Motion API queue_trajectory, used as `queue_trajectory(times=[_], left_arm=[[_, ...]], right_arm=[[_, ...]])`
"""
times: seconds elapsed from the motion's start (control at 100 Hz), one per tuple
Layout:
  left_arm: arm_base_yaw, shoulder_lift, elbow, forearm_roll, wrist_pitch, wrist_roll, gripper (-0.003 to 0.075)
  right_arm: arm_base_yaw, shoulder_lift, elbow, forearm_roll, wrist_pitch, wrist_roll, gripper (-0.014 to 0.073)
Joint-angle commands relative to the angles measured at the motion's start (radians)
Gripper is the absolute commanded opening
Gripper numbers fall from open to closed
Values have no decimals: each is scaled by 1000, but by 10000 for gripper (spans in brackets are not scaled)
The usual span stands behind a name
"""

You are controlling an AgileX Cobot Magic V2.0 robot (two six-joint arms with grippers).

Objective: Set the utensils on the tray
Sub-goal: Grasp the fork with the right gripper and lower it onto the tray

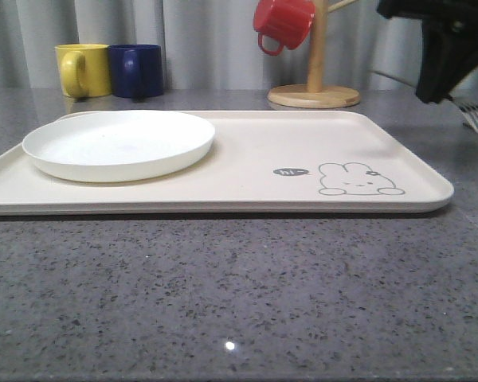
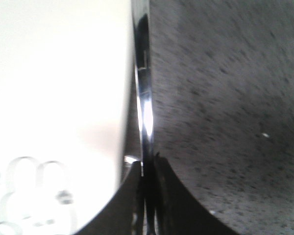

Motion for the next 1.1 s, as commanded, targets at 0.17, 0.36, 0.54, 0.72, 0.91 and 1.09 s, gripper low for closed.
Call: queue_trajectory(times=[0.17,0.36,0.54,0.72,0.91,1.09], left_arm=[[-5,9,-24,0,-70,-7,-19],[-5,9,-24,0,-70,-7,-19],[-5,9,-24,0,-70,-7,-19],[-5,9,-24,0,-70,-7,-19],[-5,9,-24,0,-70,-7,-19],[-5,9,-24,0,-70,-7,-19]], right_arm=[[197,3,-161,0,29,181,-71],[297,66,-181,1,-63,360,-71],[319,127,-182,1,-87,486,-71],[319,161,-182,1,-101,536,-71],[319,168,-182,0,-103,536,-71],[319,178,-182,0,-102,536,-71]])
